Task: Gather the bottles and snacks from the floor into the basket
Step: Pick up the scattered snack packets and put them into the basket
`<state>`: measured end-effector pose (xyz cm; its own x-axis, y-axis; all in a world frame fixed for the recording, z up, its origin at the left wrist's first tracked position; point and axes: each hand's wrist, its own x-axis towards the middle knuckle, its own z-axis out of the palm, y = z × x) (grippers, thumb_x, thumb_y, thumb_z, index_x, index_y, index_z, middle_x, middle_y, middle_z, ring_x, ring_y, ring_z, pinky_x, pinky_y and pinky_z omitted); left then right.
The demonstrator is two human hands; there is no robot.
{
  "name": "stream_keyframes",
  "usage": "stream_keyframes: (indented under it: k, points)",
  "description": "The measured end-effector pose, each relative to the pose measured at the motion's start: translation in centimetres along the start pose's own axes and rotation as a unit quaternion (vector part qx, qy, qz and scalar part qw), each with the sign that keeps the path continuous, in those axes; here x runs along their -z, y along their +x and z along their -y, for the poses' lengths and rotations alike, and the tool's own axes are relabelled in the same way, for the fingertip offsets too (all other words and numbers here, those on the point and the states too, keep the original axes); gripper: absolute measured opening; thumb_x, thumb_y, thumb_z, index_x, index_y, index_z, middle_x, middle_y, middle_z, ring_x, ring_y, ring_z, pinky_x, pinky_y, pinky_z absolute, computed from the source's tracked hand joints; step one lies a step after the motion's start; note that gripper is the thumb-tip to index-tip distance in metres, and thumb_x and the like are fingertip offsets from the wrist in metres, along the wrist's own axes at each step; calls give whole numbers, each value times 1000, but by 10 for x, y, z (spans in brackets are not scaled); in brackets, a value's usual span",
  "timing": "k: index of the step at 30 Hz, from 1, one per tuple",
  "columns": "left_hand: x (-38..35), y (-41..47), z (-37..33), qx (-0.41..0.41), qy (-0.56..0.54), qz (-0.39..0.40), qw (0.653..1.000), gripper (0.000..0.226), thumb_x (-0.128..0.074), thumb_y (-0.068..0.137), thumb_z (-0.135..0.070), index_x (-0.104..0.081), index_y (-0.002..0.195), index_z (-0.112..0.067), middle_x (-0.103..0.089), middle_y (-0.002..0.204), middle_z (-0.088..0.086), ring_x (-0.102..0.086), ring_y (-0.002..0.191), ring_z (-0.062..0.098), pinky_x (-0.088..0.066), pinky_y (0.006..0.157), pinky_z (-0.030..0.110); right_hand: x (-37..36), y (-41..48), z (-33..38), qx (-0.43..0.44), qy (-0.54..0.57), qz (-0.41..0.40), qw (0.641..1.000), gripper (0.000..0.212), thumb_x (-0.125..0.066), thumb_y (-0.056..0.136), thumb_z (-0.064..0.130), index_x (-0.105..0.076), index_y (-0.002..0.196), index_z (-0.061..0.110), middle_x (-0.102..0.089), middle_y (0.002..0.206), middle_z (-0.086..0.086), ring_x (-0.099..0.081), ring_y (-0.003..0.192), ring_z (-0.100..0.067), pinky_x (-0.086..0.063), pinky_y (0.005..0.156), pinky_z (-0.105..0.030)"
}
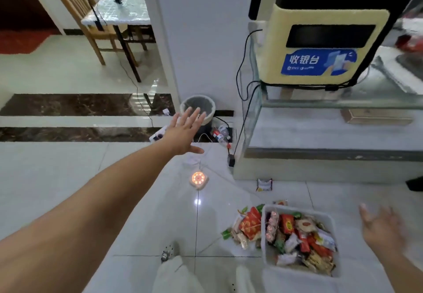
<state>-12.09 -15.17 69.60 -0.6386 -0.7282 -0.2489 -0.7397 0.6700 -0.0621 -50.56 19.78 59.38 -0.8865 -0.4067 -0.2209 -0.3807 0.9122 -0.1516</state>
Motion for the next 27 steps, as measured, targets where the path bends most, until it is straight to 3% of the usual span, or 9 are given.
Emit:
stream_keyframes:
  k: [6, 11, 15, 22, 27]
  points:
    - [14, 27, 45, -142, 34, -17, 989, 111, -54, 79, -67, 17, 150, -20, 21, 158, 3, 21, 145, 24, 9, 118, 49, -9, -114, 29, -78, -12, -25, 997, 70, -35, 92, 53, -34, 136, -1, -34, 142, -26, -32, 131, -41, -24, 108, -61]
    - [27, 34, 57, -230, 54, -15, 972, 111, -55, 79, -67, 17, 150, -21, 19, 159, 3, 20, 145, 24, 11, 115, 45, -4, -181, 43, -129, 18, -88, 988, 85, -21, 85, 63, -31, 143, 1, -26, 151, -23, -23, 140, -37, -10, 112, -57]
    - [29, 27, 39, -318, 86, -31, 944, 110, -53, 79, -68, 18, 150, -21, 19, 159, 3, 19, 146, 24, 9, 116, 43, 2, -214, 54, -160, 12, -67, 985, 72, -30, 93, 54, -23, 149, 8, -16, 157, -16, -13, 145, -31, -7, 115, -55]
    - [33, 13, 5, -437, 110, -49, 891, 112, -55, 79, -66, 19, 149, -21, 22, 158, 3, 20, 145, 24, 8, 119, 45, -3, -275, 102, -202, 20, -65, 977, 69, -25, 95, 53, -12, 151, 13, -5, 159, -11, -2, 147, -26, 5, 115, -50]
    - [47, 26, 21, -498, 92, -81, 859, 112, -58, 79, -63, 18, 150, -21, 20, 159, 2, 19, 146, 23, 10, 116, 41, -33, -326, 154, -282, 36, -83, 955, 70, -22, 94, 57, -11, 151, 17, -3, 160, -7, 0, 147, -23, 6, 116, -49]
